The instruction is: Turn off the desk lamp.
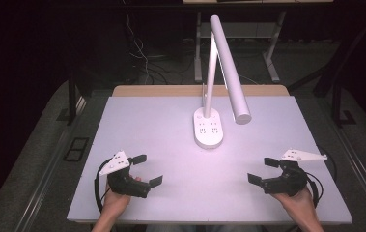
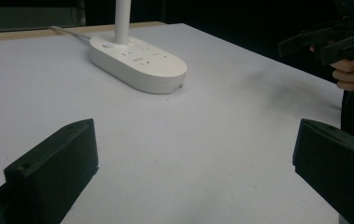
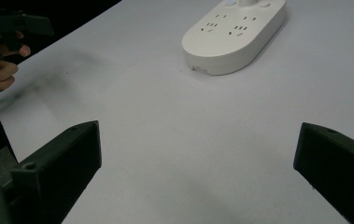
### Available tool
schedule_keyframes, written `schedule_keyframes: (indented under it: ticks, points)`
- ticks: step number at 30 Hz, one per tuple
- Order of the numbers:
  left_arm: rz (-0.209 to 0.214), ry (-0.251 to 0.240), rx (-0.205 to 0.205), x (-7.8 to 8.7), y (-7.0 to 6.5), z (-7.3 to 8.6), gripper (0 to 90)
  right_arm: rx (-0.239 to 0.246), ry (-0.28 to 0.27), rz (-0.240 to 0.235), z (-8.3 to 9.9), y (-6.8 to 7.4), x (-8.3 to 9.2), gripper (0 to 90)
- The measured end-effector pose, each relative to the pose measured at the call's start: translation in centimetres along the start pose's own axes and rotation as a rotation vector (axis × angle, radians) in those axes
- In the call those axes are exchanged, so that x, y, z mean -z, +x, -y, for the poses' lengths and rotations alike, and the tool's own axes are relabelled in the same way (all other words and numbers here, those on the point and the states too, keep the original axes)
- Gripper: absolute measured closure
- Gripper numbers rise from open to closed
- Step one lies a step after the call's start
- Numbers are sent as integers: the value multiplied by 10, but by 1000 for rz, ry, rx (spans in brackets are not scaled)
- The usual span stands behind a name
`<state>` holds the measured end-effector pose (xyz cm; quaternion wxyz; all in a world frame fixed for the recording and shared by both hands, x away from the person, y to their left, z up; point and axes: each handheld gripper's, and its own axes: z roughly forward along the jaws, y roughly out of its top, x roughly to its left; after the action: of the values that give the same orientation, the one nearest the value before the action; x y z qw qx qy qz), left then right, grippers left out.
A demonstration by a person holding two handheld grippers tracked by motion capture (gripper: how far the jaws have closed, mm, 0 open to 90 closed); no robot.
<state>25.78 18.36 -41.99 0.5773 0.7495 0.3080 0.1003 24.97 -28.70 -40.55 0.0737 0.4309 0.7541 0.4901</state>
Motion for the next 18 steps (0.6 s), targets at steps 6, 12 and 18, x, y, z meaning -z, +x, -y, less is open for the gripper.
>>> schedule_keyframes:
  ticks: [6, 12, 18]
  points:
    - [-4, -4, 1, 1, 0, 0, 0, -5, 8, -9, 1, 0, 0, 8]
    - [-6, -2, 2, 1, -2, 1, 0, -13, 18, -18, 3, -1, 1, 8]
    - [-9, -1, 3, 1, -3, 1, 0, -24, 24, -22, 5, -3, 1, 8]
